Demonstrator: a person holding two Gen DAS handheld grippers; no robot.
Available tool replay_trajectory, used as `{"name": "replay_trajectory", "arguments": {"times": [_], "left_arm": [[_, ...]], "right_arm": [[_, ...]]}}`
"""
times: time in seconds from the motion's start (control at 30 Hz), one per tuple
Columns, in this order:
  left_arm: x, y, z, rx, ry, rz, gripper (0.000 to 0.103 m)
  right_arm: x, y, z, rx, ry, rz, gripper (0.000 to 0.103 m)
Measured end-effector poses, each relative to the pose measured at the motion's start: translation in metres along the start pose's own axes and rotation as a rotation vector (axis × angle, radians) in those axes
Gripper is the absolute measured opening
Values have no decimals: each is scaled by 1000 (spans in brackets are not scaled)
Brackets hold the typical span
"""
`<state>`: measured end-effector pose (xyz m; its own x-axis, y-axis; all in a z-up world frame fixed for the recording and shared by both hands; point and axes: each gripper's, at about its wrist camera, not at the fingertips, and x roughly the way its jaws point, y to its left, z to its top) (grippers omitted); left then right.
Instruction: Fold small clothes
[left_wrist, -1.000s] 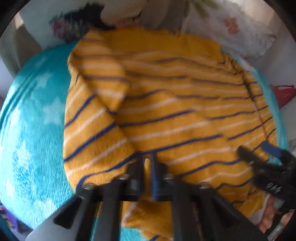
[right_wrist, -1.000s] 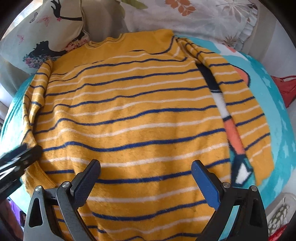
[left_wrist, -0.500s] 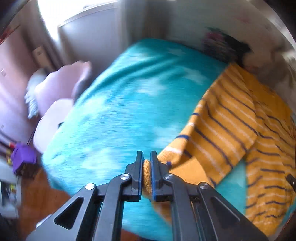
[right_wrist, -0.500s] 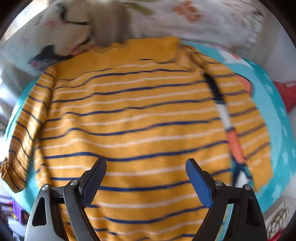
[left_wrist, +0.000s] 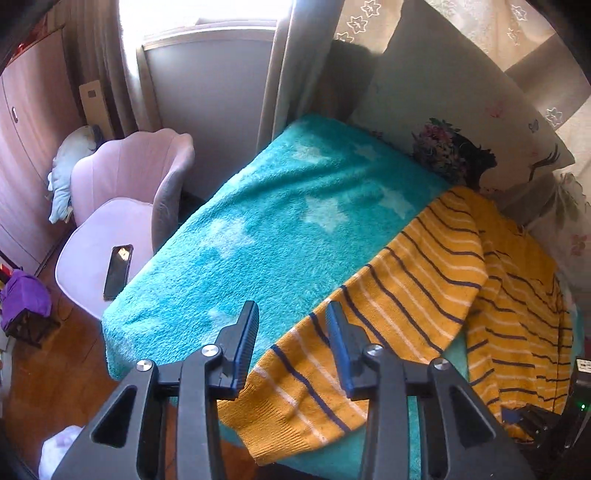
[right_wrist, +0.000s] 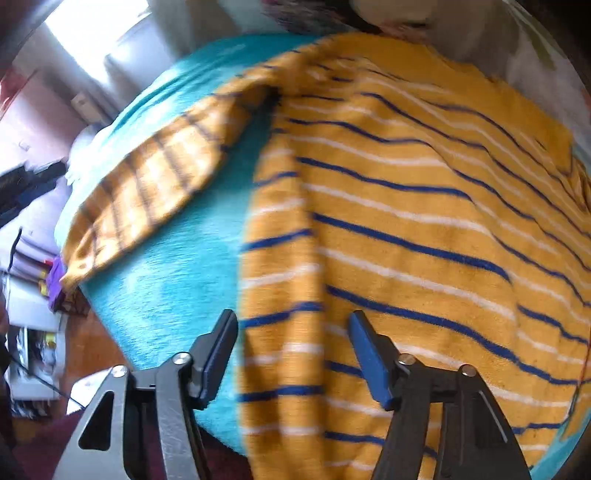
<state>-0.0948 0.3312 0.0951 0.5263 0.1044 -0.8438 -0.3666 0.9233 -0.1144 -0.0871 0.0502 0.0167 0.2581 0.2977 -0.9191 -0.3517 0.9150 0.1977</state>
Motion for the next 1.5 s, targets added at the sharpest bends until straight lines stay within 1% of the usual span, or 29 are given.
{"name": "replay_trajectory", "arguments": {"times": [0.07,0.13,0.23,0.27,0.3,0.33,0.37,0.43,0.5,0.53,0.6,0.63,0.73,0.77,0.83,0.9,0.93,1.0,1.03,1.07,1.13,1.17,1.23,1.27,1.33,1.37,1.43,1.47,1.5], "left_arm": [[-3,-4,2,21,-14,-13,38],[-7,-6,4,34,-28,-24,41],[-13,-10,7,48,-48,-42,44],[-15,-11,9,57,-57,-43,44],[-17,-12,10,62,-65,-43,44],[-19,-12,11,70,-75,-44,45],[-21,-13,13,79,-85,-43,45],[-27,-16,15,95,-113,-48,53],[-34,-21,17,107,-152,-53,59],[-37,-24,18,114,-169,-53,61],[-43,-37,20,138,-210,-58,66],[-45,-44,21,150,-227,-61,70],[-53,-75,22,202,-273,-70,71],[-54,-83,21,209,-274,-80,71],[-58,-101,18,218,-257,-114,72],[-59,-122,11,230,-209,-165,72],[-60,-132,5,237,-195,-182,73],[-60,-148,-9,253,-176,-189,74],[-59,-154,-16,262,-166,-188,74],[-58,-161,-24,270,-152,-186,74],[-53,-174,-37,275,-116,-181,74],[-49,-180,-45,272,-89,-181,74],[-43,-190,-56,269,-48,-180,74],[-41,-193,-58,268,-36,-178,74],[-40,-202,-65,265,-17,-177,74],[-40,-207,-68,263,-12,-177,74],[-42,-219,-72,256,-9,-181,74],[-43,-224,-73,252,-11,-183,74],[-43,-229,-73,250,-12,-185,74]], "right_arm": [[7,18,1,-22,16,58,63],[13,33,5,-50,16,79,71],[17,57,11,-67,31,237,72],[19,67,11,-91,30,230,78],[21,75,12,-119,22,204,79],[23,76,13,-117,14,212,79],[23,73,14,-91,6,225,79],[15,63,13,-44,-32,213,79],[-4,56,10,-12,-135,161,79],[-16,50,6,4,-193,154,79],[-34,41,-2,48,-271,167,89],[-36,36,-2,76,-282,160,90],[-45,5,-6,189,-257,65,87],[-48,-7,-9,227,-256,40,80],[-67,-40,-18,291,-285,17,77],[-86,-75,-29,359,-308,-65,77],[-100,-97,-38,397,-321,-113,77],[-124,-148,-65,489,-356,-248,77],[-135,-173,-80,531,-363,-344,77],[-145,-201,-99,578,-350,-473,77],[-151,-241,-125,648,-297,-610,77],[-153,-265,-141,692,-272,-642,77],[-150,-295,-162,742,-233,-655,76],[-147,-308,-171,757,-212,-641,73],[-136,-323,-176,765,-196,-564,67],[-135,-327,-178,758,-205,-510,59],[-137,-329,-176,728,-237,-442,34],[-140,-334,-175,730,-254,-360,12],[-145,-340,-177,753,-277,-291,12]]}}
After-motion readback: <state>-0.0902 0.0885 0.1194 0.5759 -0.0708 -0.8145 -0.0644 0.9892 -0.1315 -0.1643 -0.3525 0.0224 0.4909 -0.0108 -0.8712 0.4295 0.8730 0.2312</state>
